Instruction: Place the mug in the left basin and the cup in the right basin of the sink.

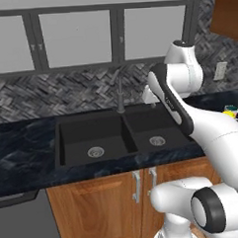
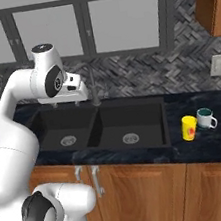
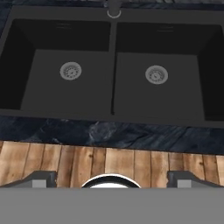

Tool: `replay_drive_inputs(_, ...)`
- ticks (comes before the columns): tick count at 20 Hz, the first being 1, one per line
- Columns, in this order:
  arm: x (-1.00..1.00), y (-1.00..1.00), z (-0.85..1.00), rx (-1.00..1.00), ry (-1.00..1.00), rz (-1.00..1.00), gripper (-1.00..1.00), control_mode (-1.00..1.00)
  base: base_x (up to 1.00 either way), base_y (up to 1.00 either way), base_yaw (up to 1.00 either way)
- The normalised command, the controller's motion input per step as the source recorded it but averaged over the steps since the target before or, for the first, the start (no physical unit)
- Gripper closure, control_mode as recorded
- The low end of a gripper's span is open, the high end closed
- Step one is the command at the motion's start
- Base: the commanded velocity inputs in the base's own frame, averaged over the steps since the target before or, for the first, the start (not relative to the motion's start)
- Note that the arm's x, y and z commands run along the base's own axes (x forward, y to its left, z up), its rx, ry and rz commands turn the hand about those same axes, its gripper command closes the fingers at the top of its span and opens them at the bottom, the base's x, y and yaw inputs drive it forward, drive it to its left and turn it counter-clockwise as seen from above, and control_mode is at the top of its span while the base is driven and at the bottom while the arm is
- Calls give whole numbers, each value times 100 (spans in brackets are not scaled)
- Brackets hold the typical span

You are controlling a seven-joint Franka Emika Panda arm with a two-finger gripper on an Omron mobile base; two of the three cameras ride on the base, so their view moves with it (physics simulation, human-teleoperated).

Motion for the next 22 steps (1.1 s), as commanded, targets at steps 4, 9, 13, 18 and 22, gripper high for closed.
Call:
replay_drive_inputs(4,0,0,0,0,0,0,-100,100,-20,-48,-9)
replay_drive_inputs(9,0,0,0,0,0,0,-100,100,-15,-45,-10)
replay_drive_inputs(13,0,0,0,0,0,0,-100,100,-12,-43,-9)
replay_drive_inputs(18,0,0,0,0,0,0,-100,100,-9,-47,-6)
replay_drive_inputs(22,0,0,0,0,0,0,-100,100,-3,-43,0)
